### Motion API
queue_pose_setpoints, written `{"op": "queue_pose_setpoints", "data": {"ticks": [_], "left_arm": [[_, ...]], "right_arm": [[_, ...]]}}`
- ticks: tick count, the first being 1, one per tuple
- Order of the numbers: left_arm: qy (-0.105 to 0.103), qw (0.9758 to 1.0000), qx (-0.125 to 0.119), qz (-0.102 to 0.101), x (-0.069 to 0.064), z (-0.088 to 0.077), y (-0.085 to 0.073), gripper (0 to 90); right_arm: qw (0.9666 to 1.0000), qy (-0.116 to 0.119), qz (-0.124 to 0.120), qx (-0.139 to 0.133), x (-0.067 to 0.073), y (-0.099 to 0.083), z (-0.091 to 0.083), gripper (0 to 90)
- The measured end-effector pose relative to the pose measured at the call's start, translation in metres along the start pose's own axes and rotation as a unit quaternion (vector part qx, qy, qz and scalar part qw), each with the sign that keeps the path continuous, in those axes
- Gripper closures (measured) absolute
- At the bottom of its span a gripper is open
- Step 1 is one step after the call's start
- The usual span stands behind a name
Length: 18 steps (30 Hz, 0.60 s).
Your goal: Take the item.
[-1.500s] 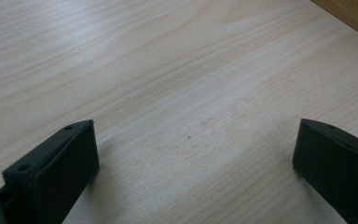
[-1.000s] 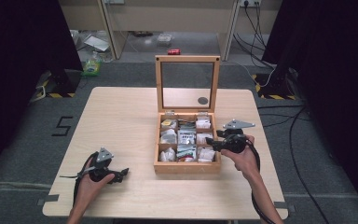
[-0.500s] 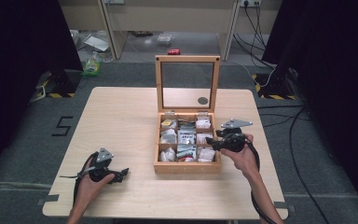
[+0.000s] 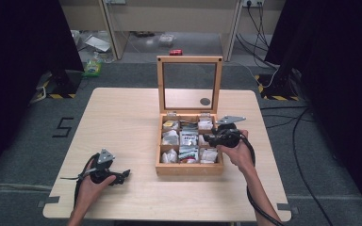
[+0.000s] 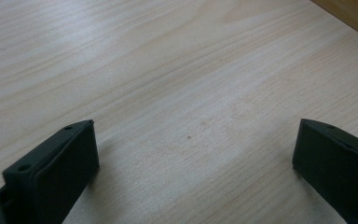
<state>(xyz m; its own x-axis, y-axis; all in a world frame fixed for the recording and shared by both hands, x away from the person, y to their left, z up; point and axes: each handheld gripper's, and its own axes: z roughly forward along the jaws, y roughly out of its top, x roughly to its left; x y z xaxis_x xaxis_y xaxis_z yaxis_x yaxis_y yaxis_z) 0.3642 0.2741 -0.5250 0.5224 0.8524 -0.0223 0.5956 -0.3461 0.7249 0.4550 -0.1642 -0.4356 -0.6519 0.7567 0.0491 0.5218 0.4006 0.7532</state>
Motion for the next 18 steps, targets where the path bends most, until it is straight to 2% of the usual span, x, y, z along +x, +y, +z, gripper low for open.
{"op": "queue_pose_setpoints", "data": {"ticks": [9, 11, 18], "left_arm": [[0.0, 1.0, 0.0, 0.0, 0.0, 0.0, 0.0, 0.0], [0.0, 1.0, 0.0, 0.0, 0.0, 0.0, 0.0, 0.0], [0.0, 1.0, 0.0, 0.0, 0.0, 0.0, 0.0, 0.0]], "right_arm": [[1.0, 0.001, 0.002, 0.009, -0.007, -0.002, 0.005, 51.0], [0.9999, 0.007, 0.011, 0.01, -0.009, -0.003, 0.006, 51.3], [0.9998, 0.008, 0.0, 0.019, -0.007, -0.002, 0.012, 51.6]]}}
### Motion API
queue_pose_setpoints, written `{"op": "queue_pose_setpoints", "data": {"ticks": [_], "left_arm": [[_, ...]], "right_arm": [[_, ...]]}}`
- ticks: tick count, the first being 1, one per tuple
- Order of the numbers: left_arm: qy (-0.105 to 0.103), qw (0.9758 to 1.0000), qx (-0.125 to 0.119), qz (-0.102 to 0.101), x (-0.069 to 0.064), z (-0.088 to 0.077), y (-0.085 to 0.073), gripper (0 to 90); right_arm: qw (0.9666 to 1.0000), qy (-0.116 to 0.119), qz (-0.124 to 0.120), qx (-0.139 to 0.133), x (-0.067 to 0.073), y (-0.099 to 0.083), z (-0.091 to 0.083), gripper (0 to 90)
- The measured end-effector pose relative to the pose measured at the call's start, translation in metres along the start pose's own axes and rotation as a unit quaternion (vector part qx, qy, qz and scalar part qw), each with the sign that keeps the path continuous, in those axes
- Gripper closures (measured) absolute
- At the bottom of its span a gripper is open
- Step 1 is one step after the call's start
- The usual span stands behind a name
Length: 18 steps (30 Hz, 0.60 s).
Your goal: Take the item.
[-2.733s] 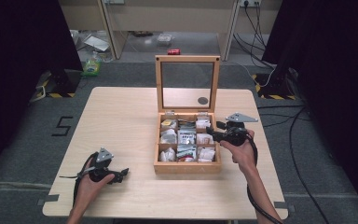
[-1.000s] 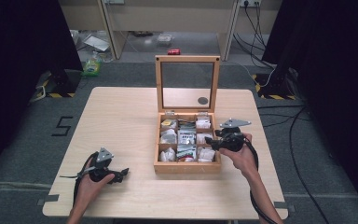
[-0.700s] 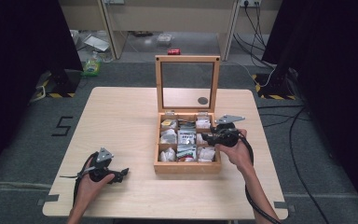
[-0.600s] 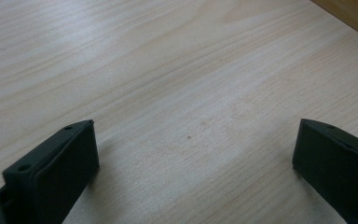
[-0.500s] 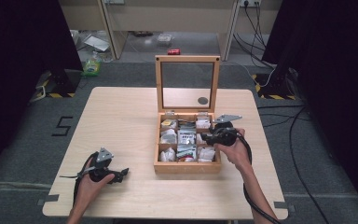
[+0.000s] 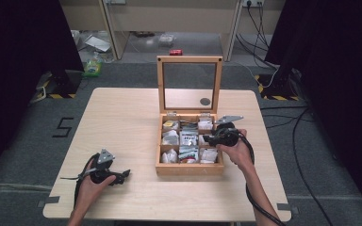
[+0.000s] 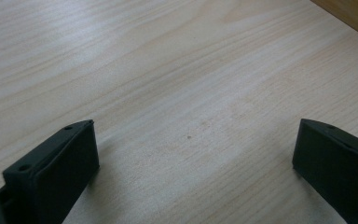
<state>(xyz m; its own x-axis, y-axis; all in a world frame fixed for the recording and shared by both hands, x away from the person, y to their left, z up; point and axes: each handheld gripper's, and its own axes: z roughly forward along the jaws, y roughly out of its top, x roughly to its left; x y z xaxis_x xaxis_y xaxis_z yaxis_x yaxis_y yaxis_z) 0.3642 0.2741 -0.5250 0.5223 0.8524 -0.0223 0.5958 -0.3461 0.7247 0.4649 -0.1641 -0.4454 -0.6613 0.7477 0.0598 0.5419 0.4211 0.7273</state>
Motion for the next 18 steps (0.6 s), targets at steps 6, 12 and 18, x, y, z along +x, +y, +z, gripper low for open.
{"op": "queue_pose_setpoints", "data": {"ticks": [6, 12, 18], "left_arm": [[0.0, 1.0, 0.0, 0.0, 0.0, 0.0, 0.0, 0.0], [0.0, 1.0, 0.0, 0.0, 0.0, 0.0, 0.0, 0.0], [0.0, 1.0, 0.0, 0.0, 0.0, 0.0, 0.0, 0.0]], "right_arm": [[0.9999, -0.001, 0.0, 0.01, 0.0012, -0.0011, 0.0062, 52.3], [0.9999, 0.005, 0.002, 0.016, 0.0021, -0.0019, 0.0084, 54.2], [0.9996, 0.015, 0.007, 0.022, 0.0012, -0.0044, 0.0099, 60.1]]}}
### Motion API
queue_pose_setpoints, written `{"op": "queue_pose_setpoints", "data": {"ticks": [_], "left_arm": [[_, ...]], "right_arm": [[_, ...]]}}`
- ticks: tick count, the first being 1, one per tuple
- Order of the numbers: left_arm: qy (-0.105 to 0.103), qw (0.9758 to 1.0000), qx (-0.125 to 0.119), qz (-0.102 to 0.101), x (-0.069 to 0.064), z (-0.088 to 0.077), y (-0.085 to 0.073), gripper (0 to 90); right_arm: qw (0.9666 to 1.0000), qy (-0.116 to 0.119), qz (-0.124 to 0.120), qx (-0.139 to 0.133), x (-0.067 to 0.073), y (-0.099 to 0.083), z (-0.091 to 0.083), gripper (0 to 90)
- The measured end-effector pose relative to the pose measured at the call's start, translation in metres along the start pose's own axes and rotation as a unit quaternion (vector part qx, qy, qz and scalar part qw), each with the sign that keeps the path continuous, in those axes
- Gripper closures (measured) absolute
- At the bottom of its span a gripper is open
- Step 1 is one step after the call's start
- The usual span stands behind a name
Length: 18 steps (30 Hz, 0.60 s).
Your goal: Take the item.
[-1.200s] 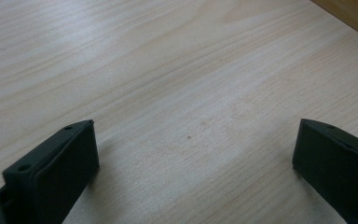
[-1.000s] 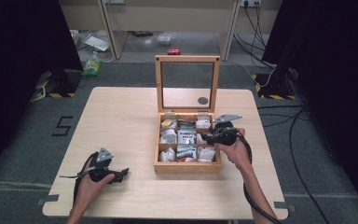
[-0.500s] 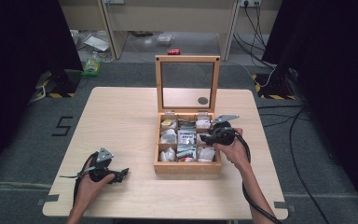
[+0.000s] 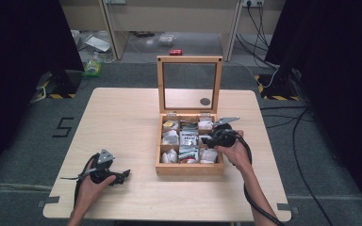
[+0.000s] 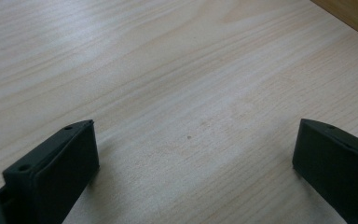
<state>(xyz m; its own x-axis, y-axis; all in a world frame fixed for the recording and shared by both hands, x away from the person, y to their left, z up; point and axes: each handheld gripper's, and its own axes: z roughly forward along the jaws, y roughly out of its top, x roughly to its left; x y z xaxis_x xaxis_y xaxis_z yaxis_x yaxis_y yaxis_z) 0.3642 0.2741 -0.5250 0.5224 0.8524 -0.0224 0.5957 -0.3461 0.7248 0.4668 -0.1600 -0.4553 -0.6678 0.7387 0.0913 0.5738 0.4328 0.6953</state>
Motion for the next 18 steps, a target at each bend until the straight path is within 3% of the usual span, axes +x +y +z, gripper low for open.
{"op": "queue_pose_setpoints", "data": {"ticks": [6, 11, 18], "left_arm": [[0.0, 1.0, 0.0, 0.0, 0.0, 0.0, 0.0, 0.0], [0.0, 1.0, 0.0, 0.0, 0.0, 0.0, 0.0, 0.0], [0.0, 1.0, 0.0, 0.0, 0.0, 0.0, 0.0, 0.0]], "right_arm": [[0.9999, 0.013, 0.008, -0.003, -0.0033, -0.0031, -0.0002, 69.2], [0.9999, 0.012, 0.004, -0.009, -0.0042, -0.0032, -0.0035, 80.6], [0.9997, 0.01, 0.002, -0.024, -0.0038, -0.0019, -0.0068, 88.0]]}}
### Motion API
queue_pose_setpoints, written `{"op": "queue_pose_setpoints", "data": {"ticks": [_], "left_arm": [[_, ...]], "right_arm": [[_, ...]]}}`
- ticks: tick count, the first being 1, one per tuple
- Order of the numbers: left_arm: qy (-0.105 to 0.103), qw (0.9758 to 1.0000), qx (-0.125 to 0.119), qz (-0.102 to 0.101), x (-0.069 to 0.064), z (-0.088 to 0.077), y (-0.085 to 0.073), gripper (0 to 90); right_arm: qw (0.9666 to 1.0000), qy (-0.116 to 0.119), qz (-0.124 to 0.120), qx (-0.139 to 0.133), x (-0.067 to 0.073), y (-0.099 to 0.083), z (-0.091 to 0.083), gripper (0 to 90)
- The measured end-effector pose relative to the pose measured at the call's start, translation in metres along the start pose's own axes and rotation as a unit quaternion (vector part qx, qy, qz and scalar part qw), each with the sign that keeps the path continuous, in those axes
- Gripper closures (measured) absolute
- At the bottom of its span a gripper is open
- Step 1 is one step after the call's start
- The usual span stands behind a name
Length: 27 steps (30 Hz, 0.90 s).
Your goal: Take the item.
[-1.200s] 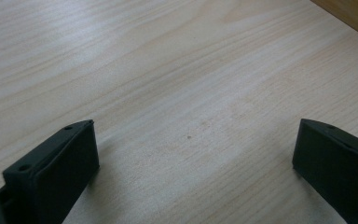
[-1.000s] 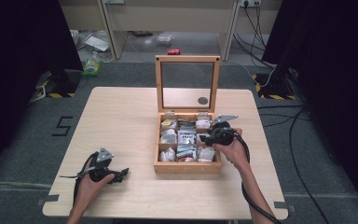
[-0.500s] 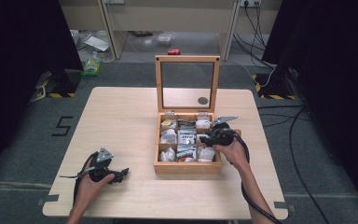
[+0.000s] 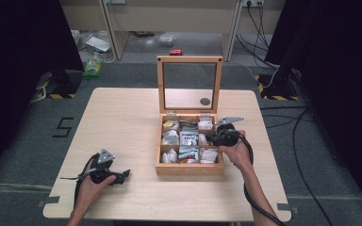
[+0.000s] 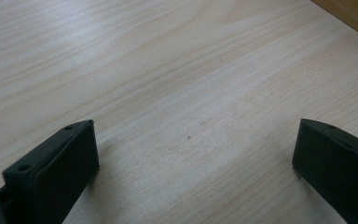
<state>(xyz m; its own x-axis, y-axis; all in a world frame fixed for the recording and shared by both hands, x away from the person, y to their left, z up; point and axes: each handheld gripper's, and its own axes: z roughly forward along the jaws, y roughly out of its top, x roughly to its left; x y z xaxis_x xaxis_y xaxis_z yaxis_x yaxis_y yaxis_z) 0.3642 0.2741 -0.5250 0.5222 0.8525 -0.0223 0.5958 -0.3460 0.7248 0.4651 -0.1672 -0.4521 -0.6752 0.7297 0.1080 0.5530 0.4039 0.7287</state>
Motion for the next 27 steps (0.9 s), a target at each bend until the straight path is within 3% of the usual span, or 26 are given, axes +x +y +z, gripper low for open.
{"op": "queue_pose_setpoints", "data": {"ticks": [17, 27], "left_arm": [[0.0, 1.0, 0.0, 0.0, 0.0, 0.0, 0.0, 0.0], [0.0, 1.0, -0.001, -0.001, 0.0, 0.0, 0.0, 0.0]], "right_arm": [[0.9984, -0.025, -0.012, -0.049, -0.001, 0.009, -0.021, 88.7], [0.9961, -0.026, -0.012, -0.083, 0.002, 0.016, -0.036, 88.9]]}}
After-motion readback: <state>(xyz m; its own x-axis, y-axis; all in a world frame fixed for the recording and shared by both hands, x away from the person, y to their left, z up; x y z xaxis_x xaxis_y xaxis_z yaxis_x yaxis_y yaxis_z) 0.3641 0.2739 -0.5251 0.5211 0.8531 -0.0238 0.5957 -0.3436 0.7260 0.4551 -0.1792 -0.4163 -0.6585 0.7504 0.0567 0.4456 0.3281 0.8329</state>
